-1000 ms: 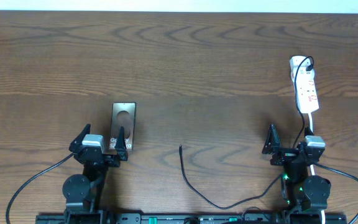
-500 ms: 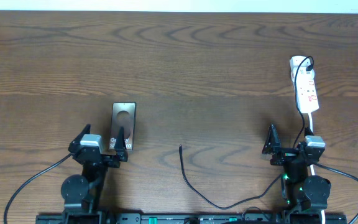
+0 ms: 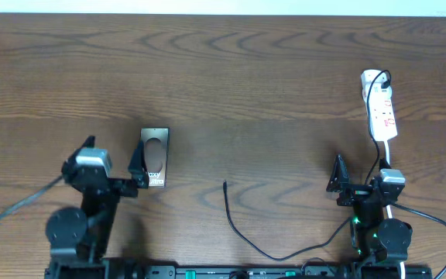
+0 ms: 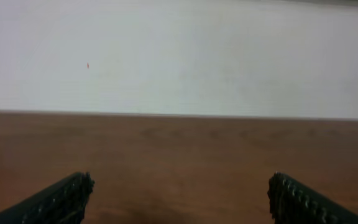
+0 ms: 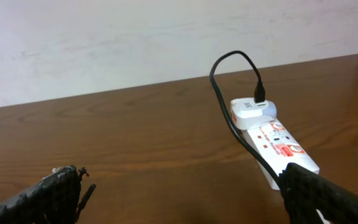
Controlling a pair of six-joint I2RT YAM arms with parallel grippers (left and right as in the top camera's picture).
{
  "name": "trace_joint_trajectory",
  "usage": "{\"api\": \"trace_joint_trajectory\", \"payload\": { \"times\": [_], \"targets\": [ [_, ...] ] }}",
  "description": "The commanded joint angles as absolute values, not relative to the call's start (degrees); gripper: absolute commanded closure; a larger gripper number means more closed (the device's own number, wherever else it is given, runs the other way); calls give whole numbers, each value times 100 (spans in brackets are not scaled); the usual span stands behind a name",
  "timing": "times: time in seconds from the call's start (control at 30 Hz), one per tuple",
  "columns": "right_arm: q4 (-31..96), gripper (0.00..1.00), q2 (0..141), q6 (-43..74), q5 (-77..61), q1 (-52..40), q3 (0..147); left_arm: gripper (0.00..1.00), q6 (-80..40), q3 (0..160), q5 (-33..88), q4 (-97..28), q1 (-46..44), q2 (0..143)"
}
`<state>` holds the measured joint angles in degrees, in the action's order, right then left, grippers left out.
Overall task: Plug charger to phone and switch on socket
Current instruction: 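Move the left gripper forward and down over the silver phone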
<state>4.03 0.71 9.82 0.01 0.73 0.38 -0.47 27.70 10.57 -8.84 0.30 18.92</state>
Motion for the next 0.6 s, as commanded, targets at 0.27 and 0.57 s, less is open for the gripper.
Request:
{"api": "trace_joint_trajectory", "payload": {
  "times": [0.27, 0.57],
  "targets": [
    [429, 1, 38, 917, 51, -10, 32, 8, -314, 5374, 1413, -2596, 19, 4309],
    [429, 1, 38, 915, 51, -10, 32, 8, -311, 6901, 1385, -4692, 19, 6029]
  ]
}}
